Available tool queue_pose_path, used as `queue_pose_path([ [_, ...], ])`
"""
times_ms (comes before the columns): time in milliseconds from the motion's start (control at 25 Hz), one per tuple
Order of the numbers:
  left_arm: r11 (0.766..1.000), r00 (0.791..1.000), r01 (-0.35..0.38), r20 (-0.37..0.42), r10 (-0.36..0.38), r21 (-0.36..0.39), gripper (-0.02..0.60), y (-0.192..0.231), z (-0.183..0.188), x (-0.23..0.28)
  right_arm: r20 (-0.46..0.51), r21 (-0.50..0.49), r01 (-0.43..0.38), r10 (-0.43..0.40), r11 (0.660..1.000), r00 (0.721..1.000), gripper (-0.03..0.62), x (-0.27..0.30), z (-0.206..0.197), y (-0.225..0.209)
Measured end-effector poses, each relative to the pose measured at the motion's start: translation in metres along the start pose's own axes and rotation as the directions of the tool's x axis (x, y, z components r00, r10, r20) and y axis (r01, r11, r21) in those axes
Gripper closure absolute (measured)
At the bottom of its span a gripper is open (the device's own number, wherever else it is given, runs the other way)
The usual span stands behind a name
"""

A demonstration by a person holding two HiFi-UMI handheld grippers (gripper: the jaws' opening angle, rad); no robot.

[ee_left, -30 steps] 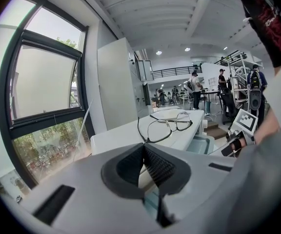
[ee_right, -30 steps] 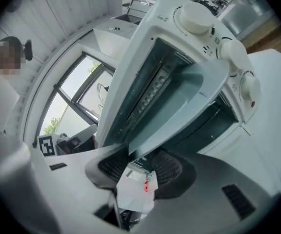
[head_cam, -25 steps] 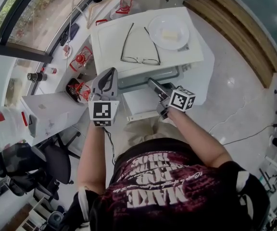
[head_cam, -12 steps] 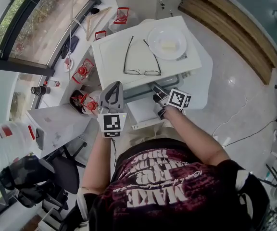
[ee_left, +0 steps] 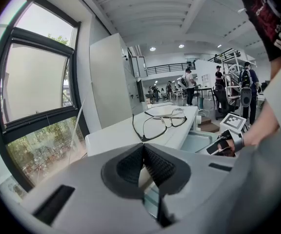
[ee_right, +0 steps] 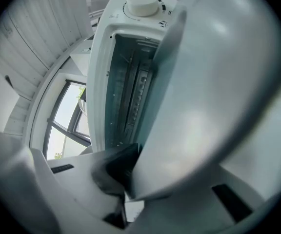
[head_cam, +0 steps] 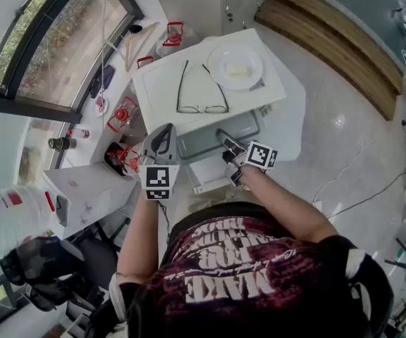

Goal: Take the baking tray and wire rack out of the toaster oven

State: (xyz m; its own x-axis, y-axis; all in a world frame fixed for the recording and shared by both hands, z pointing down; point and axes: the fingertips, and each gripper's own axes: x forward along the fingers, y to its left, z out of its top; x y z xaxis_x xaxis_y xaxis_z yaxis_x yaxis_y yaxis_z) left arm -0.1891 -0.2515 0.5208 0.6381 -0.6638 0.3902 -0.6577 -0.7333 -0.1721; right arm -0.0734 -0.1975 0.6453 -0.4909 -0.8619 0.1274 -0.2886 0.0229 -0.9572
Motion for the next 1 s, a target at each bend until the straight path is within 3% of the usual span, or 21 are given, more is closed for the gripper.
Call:
queue_pose_path([
  [120,1.000,1.000,0.001,-0.012,-0.001,-0.024,0.575,0.002,-0.003,0.000,-0.006,0.017,0.013,-0.012,1.000,1.000,0.565,-0.014,-0.010,0.000],
  [320,0.996,1.000,-0.022,0.000,0.022,0.089,0.575,-0.008,-0.003,0.003,-0.017,0.059,0.030,-0.029,0.998,0.999,0.569,-0.039,-0.022,-0.003],
  [480,0.999,1.000,0.001,0.015,-0.002,0.037,0.575,-0.007,0.000,0.000,-0.030,0.057,0.015,-0.014,0.998,0.999,0.568,-0.056,-0.029,0.001],
  [1000,1.000,1.000,0.023,-0.010,-0.023,-0.017,0.575,-0.001,-0.002,0.004,-0.091,0.092,0.050,-0.042,0.995,0.995,0.582,-0.110,-0.056,-0.010],
])
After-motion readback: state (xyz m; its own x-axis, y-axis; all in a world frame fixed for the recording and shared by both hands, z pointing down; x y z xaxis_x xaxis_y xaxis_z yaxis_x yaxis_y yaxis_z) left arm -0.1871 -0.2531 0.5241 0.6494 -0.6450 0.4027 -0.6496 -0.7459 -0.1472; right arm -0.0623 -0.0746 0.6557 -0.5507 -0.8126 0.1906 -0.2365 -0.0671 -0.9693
